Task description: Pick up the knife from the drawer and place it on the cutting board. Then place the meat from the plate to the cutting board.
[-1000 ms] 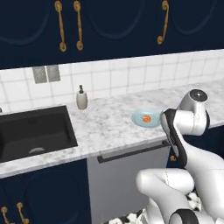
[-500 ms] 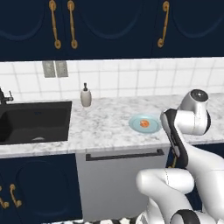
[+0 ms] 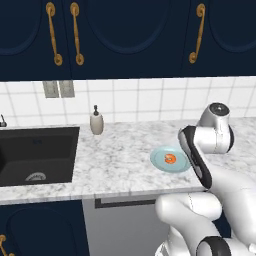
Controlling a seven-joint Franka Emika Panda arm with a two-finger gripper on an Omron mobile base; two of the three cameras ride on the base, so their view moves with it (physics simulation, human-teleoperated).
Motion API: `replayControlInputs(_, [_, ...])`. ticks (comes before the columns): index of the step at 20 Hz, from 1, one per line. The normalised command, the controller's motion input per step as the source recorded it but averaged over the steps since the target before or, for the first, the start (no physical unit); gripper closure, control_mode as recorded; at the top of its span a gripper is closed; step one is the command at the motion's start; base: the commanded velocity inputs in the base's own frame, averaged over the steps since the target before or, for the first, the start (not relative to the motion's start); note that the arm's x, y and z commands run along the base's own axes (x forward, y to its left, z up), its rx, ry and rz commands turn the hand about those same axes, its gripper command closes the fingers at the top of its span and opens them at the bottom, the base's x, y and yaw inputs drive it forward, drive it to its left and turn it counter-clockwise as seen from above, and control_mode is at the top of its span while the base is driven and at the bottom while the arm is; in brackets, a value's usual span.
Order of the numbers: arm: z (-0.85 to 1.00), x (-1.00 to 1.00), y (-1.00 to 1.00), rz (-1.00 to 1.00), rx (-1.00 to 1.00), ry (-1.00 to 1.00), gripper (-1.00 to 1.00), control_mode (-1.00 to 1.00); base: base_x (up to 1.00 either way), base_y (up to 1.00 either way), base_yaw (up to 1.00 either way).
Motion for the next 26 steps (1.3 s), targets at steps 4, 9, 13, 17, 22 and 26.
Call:
replayControlInputs(4, [-0.89,0.06,0.58,0.08,0.0,0.31,-1.0,-1.0,0.0,0.0,0.0])
replayControlInputs(9, [-0.64,0.52,0.29,0.1,0.04,0.09,-1.0,-1.0,0.0,0.0,0.0])
replayControlInputs(13, [-0.19,0.59,0.06,0.04,0.0,0.0,-1.0,-1.0,0.0,0.0,0.0])
replayControlInputs(17, [-0.52,0.27,0.0,0.05,0.0,0.0,-1.0,-1.0,0.0,0.0,0.0])
replayControlInputs(22, [-0.19,0.34,0.0,0.05,0.05,0.0,-1.0,-1.0,0.0,0.0,0.0])
replayControlInputs(26, [-0.17,0.2,0.0,0.02,0.0,0.0,-1.0,-1.0,0.0,0.0,0.0])
